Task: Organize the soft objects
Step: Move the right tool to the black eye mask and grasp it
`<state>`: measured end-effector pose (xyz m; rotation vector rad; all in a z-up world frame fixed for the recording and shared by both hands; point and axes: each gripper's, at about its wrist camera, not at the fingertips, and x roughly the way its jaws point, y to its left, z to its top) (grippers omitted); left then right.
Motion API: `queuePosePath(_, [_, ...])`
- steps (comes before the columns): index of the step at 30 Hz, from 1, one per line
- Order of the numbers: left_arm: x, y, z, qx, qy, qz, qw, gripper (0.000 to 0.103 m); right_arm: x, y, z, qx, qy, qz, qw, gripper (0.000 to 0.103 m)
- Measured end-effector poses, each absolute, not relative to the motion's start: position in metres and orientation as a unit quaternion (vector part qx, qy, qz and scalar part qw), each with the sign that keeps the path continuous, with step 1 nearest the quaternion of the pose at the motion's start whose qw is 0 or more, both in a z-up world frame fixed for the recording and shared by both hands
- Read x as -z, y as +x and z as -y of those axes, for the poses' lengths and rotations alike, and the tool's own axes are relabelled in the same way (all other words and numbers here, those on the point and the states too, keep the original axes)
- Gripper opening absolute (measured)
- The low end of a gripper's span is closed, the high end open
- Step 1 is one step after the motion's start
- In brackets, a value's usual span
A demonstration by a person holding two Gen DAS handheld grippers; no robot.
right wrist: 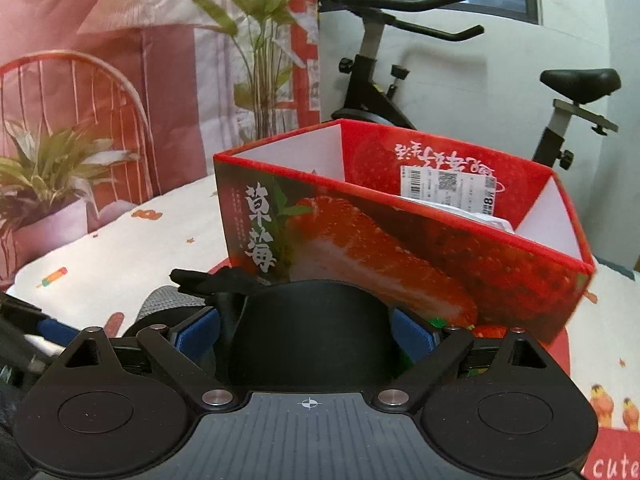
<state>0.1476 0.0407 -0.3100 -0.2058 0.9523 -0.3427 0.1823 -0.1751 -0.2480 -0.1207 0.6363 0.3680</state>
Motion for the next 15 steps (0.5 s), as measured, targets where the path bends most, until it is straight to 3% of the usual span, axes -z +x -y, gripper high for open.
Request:
queuePosePath(4, [0.319, 0.147, -0.033, 0.161, -0.070, -0.464, 0.868, 0.090, 0.254, 0.197, 0.174, -0.181, -0.054, -0.328, 0.925, 0.093])
queuePosePath(9, [0.327, 0.148, -0.034, 0.136, -0.044, -0.452, 0.881, 0.067, 0.262, 0.197, 0.170, -0.184, -0.042, -0.347, 0.919, 0.088])
queuePosePath(15, [0.326, 0.151, -0.040, 0.121, -0.048, -0.443, 0.887, 0.064, 0.267, 0.186, 0.173, -0.180, -0.016, -0.357, 0.917, 0.084])
